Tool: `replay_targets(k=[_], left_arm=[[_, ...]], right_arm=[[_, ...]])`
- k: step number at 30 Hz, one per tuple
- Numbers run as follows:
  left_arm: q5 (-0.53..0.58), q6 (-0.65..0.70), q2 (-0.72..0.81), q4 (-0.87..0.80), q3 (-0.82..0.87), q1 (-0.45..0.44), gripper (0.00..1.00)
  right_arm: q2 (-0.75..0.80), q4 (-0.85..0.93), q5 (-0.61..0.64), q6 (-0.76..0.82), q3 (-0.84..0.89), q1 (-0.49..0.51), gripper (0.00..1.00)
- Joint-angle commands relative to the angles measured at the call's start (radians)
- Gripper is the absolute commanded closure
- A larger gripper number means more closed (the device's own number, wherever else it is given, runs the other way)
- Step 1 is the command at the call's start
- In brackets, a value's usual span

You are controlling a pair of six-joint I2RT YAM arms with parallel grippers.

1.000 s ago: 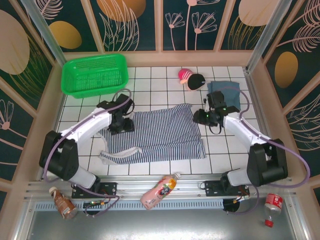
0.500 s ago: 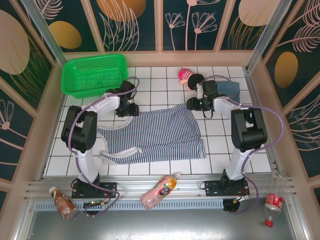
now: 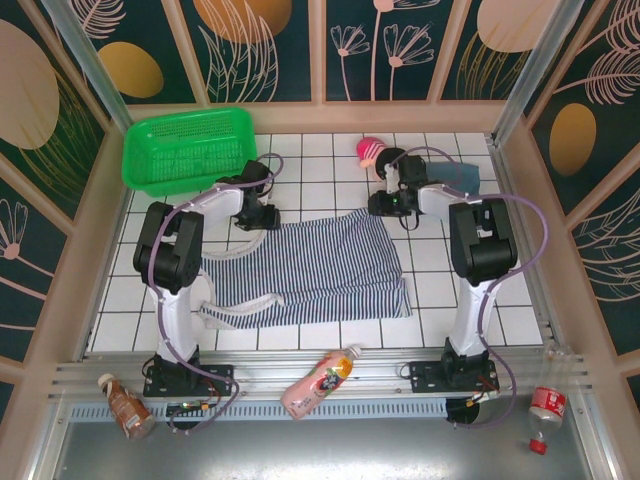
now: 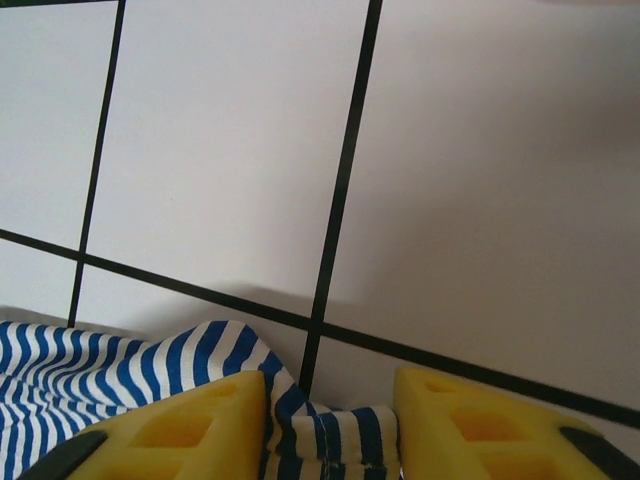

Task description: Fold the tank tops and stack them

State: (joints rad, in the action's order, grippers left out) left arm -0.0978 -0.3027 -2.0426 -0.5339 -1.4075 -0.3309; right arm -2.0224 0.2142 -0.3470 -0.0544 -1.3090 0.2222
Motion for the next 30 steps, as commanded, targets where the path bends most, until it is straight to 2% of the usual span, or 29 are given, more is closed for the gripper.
replay_targets(k=[1, 5, 9, 11, 19, 30], left_arm=[[-0.029, 0.024, -0.027, 0.024, -0.016, 0.01, 0.61], [-0.002, 0.046, -0.04, 0.017, -0.034, 0.011, 0.71], [-0.017, 0.05, -0.032, 0.028, -0.038, 0.012, 0.89], [-0.019, 0.05, -0.022, 0.032, -0.036, 0.014, 0.95], [-0.038, 0.042, 0.077, 0.021, -0.013, 0.017, 0.97], [-0.111, -0.006, 0.278, 0.042, 0.209, 0.017, 0.95]], right_arm=[[-0.032, 0.008, -0.022, 0.008, -0.044, -0.003, 0.68], [-0.046, 0.012, -0.014, 0.016, -0.071, 0.0, 0.77], [-0.039, 0.011, -0.01, 0.02, -0.071, 0.002, 0.87], [-0.03, 0.008, -0.007, 0.022, -0.064, 0.005, 0.89], [0.098, 0.001, -0.004, 0.019, 0.027, 0.003, 0.94], [0.292, 0.015, -0.029, 0.004, 0.231, 0.005, 0.94]])
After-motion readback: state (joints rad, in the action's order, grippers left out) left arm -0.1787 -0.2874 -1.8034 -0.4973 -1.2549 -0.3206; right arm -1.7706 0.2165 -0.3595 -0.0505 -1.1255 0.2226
